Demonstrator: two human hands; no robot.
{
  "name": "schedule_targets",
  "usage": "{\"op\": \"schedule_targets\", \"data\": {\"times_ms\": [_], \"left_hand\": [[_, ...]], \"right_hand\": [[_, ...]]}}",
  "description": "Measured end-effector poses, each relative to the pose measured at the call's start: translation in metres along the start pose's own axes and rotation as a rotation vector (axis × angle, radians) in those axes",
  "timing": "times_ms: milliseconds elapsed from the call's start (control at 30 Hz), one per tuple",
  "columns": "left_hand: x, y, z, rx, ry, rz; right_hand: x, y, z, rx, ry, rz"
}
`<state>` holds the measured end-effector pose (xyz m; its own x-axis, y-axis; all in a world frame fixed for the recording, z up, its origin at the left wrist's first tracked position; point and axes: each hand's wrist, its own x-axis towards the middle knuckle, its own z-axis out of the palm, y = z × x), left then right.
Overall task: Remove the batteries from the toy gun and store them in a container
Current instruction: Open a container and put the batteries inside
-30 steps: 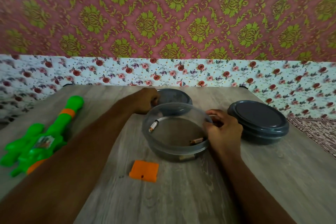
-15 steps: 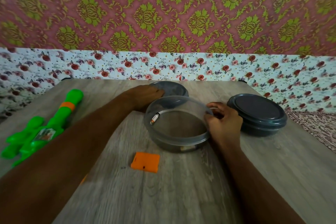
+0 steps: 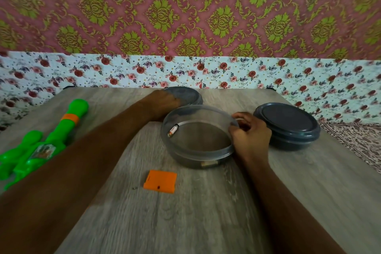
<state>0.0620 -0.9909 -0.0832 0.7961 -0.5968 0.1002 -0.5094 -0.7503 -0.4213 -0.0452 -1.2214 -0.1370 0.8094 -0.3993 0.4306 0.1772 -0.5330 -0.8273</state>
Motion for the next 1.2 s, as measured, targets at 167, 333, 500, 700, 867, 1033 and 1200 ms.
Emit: {"op": "schedule_targets", "data": {"times_ms": [167,333,500,700,867,1033,1200], "left_hand": [[0.000,0.000,-0.005,0.096,-0.027,-0.008],[0.004,-0.011,0.013,0.062,0.058,-0.099],[0.002,-0.029,0.014,-0.317,0.373,-0.246],[-0.030,-0.022,-0.005,-0.432,0.664,-0.104],[-0.067,0.018,-0.013,-0.321,0.682,0.073],[-0.097,0.053,-0.002,-0.167,0.741,0.140],[-0.105,0.064,0.000,-0.192,0.745,0.196]], "right_hand": [[0.000,-0.001,-0.001,0.001,-0.012,0.014],[0.001,0.000,-0.001,-0.006,-0.026,0.020],[0.000,-0.001,-0.001,0.023,-0.031,0.019],[-0.003,-0.004,-0.001,0.002,-0.023,-0.025],[-0.006,-0.005,-0.005,0.071,0.006,-0.033],[-0.006,-0.006,-0.007,0.273,-0.041,0.143],[-0.003,0.004,-0.003,0.305,-0.095,0.130]]}}
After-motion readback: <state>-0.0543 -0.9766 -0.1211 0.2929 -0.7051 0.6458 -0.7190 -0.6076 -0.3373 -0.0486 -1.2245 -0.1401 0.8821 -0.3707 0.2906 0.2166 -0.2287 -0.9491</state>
